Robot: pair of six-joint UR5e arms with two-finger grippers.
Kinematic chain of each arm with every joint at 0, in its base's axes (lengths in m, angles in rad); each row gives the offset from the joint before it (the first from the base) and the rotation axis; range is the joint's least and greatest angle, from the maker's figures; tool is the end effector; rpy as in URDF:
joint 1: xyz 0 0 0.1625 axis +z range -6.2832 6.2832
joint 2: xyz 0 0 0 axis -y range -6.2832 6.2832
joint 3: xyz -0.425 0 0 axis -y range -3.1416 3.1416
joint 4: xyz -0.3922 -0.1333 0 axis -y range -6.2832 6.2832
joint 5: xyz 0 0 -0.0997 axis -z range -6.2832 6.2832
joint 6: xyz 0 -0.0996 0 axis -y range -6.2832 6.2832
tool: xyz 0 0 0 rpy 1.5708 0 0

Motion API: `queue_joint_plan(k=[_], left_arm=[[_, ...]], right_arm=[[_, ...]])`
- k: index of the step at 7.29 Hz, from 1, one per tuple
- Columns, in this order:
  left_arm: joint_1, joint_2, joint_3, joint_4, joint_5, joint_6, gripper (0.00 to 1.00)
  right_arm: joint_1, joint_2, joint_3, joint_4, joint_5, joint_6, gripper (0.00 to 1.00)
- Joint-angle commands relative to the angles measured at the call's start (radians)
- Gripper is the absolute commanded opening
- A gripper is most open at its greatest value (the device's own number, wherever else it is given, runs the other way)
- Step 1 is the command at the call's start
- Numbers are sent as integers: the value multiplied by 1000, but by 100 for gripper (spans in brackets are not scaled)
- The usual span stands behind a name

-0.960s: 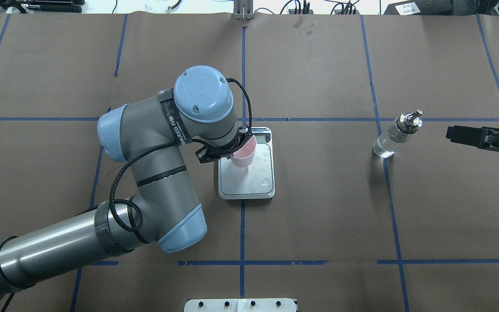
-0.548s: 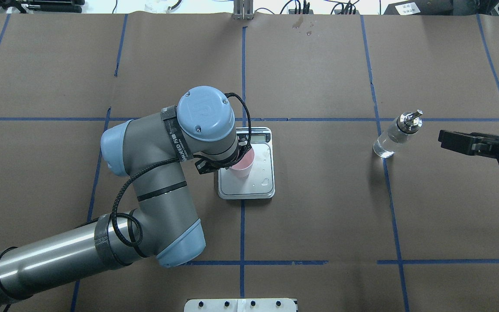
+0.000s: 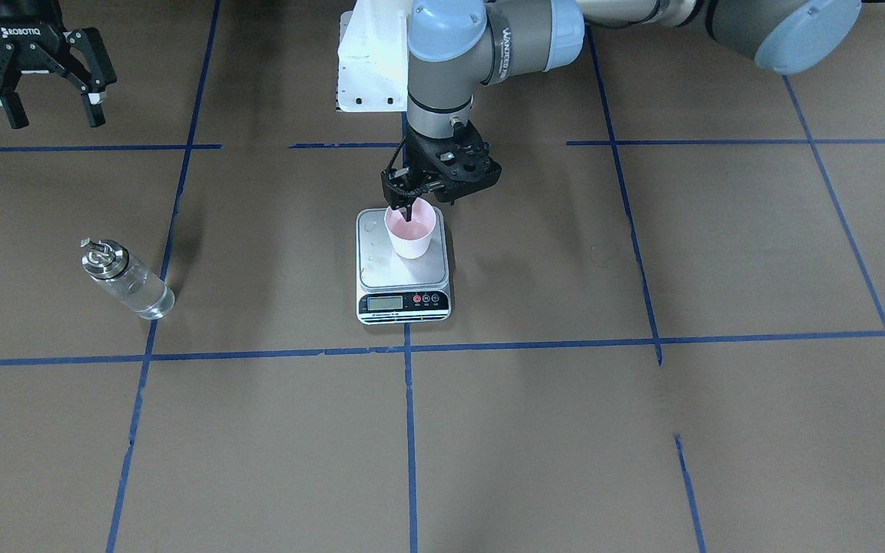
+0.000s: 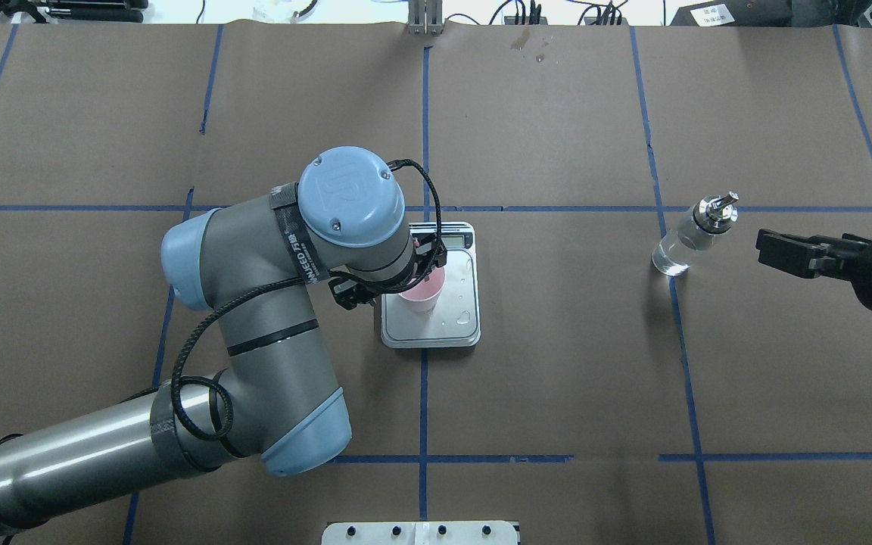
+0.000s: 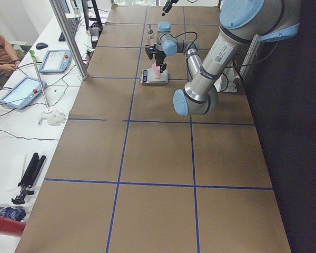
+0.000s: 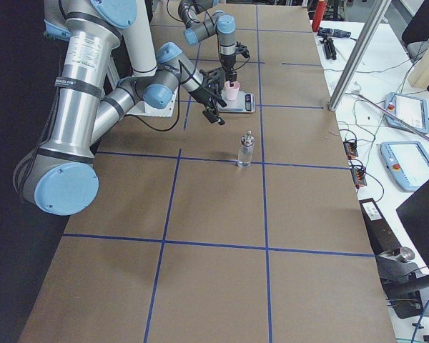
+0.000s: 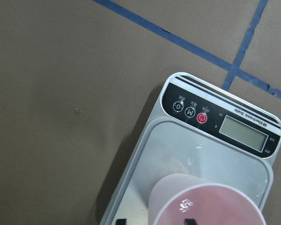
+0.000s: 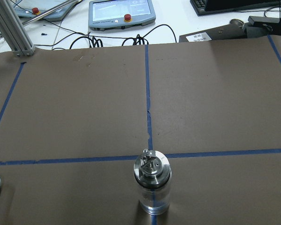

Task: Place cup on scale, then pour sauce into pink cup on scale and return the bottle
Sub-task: 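Set the pink cup on the scale while the right arm approaches the bottle, then withdraw the left gripper while the right gripper grasps the glass bottle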

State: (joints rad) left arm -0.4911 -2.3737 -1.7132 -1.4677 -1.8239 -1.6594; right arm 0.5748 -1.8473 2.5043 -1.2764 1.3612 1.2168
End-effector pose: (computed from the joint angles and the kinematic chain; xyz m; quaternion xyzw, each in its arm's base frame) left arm 0.5430 -0.4133 0.1296 -0.0318 0.4203 -0.2093 0.8823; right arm -0.1947 -0.3096 0.3072 0.2871 -0.3656 0.1450 0.8734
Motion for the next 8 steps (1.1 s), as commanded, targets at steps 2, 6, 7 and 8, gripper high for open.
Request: queue_joint_plan(k=[2,6,7,8], left_arm=[[-53,19,-152,133,-6,130,100],[-124,147,-279,136,-45,274,100],[-141,165,-299,136,-45,312,100],[-155,172,-305,136,-46,352,100]], right_arm=[[-110,-18,-5,5,-153,6,100],[-201,-23,-241,357,-321,49,100],[-204,-23,-263,359,-341,47,100],[-219,-17,-300,389,-340,35,100]])
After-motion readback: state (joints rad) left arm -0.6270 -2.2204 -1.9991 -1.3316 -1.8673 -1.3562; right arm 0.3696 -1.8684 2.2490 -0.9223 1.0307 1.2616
